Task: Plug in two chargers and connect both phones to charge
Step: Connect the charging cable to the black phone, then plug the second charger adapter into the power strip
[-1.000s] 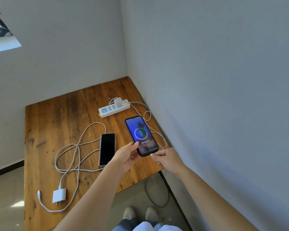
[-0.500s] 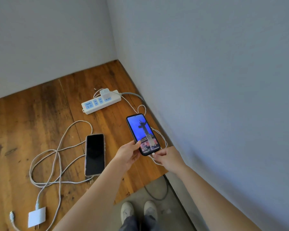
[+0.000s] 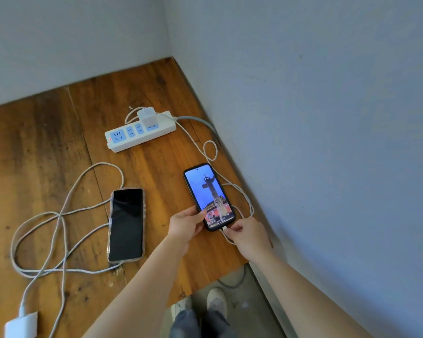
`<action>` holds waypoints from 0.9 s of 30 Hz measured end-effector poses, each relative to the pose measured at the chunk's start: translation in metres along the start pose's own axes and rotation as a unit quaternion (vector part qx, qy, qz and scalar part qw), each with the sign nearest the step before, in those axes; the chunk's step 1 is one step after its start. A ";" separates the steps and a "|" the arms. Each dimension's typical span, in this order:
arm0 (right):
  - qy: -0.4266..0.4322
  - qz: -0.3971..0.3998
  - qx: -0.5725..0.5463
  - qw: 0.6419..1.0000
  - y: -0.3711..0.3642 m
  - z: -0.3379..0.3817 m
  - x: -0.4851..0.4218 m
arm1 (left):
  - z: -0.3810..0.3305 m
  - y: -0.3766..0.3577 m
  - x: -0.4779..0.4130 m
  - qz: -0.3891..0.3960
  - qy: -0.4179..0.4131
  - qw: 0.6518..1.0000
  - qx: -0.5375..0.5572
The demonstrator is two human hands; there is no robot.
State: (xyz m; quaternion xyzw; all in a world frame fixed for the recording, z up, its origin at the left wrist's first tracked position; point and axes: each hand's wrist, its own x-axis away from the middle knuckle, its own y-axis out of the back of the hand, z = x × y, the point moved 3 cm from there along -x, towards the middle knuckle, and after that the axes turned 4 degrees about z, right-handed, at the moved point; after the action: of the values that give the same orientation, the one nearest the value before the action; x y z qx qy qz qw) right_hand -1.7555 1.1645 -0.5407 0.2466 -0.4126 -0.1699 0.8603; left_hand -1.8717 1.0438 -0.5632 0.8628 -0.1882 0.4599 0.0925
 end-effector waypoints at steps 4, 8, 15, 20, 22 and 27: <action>-0.005 -0.011 0.044 0.999 -0.004 0.004 0.001 | -0.002 0.000 0.005 -0.052 -0.053 0.994 -0.080; 0.040 -0.042 0.091 0.994 -0.003 0.016 0.006 | 0.000 0.008 0.016 -0.055 -0.079 0.987 -0.128; 0.137 0.031 0.133 0.981 -0.041 0.058 0.027 | 0.031 0.074 0.069 -0.182 -0.164 0.946 -0.213; 0.187 0.126 0.163 0.961 -0.111 0.102 0.057 | 0.071 0.171 0.104 -0.276 -0.171 0.910 -0.257; 0.202 0.156 0.175 0.951 -0.142 0.121 0.070 | 0.083 0.211 0.117 -0.308 -0.173 0.898 -0.263; 0.242 0.190 0.217 0.926 -0.217 0.164 0.101 | 0.112 0.301 0.141 -0.387 -0.141 0.875 -0.253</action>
State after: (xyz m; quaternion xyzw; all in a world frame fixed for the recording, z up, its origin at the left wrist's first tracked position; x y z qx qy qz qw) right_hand -1.8448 0.8899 -0.5118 0.3780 -0.2578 0.1557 0.8755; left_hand -1.8384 0.6985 -0.5136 0.8697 0.0402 0.1977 0.4504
